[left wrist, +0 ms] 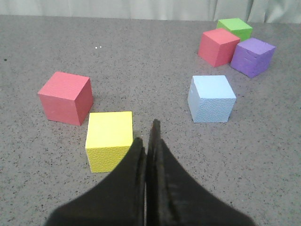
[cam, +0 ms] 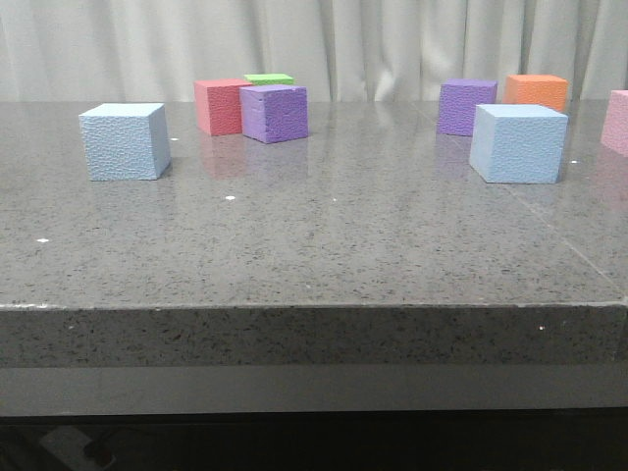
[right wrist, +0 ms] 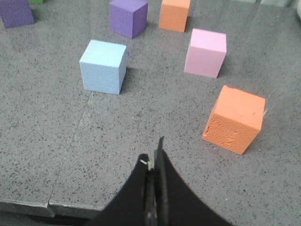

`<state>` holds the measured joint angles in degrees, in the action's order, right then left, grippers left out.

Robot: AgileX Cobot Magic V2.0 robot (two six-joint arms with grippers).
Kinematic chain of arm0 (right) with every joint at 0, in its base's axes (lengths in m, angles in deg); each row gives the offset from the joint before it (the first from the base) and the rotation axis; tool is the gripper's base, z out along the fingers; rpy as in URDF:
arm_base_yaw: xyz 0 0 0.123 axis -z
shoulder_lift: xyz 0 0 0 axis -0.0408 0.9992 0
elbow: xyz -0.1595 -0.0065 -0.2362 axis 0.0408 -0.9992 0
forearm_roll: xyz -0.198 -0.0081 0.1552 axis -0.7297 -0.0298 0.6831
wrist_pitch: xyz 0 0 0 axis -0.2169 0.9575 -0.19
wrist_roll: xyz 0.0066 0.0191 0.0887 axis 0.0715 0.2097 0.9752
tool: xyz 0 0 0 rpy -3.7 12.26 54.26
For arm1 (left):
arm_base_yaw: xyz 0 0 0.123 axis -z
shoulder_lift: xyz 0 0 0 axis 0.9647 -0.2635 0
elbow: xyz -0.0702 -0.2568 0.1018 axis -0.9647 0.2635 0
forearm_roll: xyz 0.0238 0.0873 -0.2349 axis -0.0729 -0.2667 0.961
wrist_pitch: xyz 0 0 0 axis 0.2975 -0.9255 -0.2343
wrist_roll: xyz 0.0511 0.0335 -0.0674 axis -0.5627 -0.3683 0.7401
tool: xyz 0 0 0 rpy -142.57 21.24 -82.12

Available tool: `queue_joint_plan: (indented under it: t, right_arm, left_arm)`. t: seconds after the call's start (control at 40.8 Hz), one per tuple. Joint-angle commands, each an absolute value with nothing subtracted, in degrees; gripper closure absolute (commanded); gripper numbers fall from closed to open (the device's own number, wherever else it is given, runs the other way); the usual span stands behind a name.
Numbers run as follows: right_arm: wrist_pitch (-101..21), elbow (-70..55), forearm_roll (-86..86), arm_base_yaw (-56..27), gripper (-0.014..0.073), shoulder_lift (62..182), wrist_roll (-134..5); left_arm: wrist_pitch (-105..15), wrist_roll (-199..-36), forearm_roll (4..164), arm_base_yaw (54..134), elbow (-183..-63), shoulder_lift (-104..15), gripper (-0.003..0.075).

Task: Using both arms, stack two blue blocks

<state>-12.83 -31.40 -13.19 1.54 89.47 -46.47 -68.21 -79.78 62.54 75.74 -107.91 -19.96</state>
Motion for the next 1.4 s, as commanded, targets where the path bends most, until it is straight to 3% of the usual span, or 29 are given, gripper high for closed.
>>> queue_joint_plan:
  t: [0.0, 0.122, 0.22, 0.318, 0.416, 0.514, 0.588, 0.882, 1.029, 1.371]
  right_arm:
    - [-16.8, -30.1, -13.8, 1.8, 0.0659, 90.6, -46.6]
    - [-16.7, -30.1, -13.8, 1.8, 0.0608, 90.6, -46.6]
    - [-16.6, -30.1, -13.8, 1.8, 0.0426, 90.6, -46.6]
    - [-16.7, -30.1, -13.8, 1.8, 0.0203, 90.6, -46.6]
    - [-16.7, -30.1, -13.8, 1.8, 0.0104, 90.6, -46.6]
    - [-16.6, -30.1, -13.7, 1.8, 0.0105, 90.6, -46.6]
    - [-16.6, -30.0, -12.8, 1.5, 0.0105, 90.7, -46.6]
    - [-9.0, -22.1, -5.9, -3.4, 0.0085, 101.3, -50.5]
    - [-7.1, -17.6, -5.9, -5.6, -0.0076, 109.2, -50.5]
    - [-7.1, -3.8, -6.0, -6.4, -0.0053, 128.7, -46.1]
  left_arm:
    - [-64.2, -79.3, 62.7, 76.0, -109.7, -21.7, 0.0740]
    - [-64.1, -79.3, 62.7, 76.0, -109.7, -22.8, 0.0739]
    - [-64.3, -79.3, 62.7, 76.0, -109.7, -23.0, 0.0714]
    - [-64.3, -79.3, 62.7, 76.0, -109.7, -23.1, 0.0617]
    - [-64.2, -79.3, 62.7, 76.0, -109.7, -23.1, 0.0494]
    - [-64.1, -79.3, 62.8, 76.3, -109.7, -23.1, 0.0374]
    - [-64.0, -79.3, 63.2, 77.7, -109.7, -23.1, 0.0326]
    - [-63.7, -79.3, 63.2, 89.6, -109.7, -23.1, 0.0323]
    - [-63.6, -79.3, 63.2, 91.5, -109.7, -23.1, 0.0323]
    - [-63.5, -79.3, 63.2, 91.5, -109.7, -23.1, 0.0323]
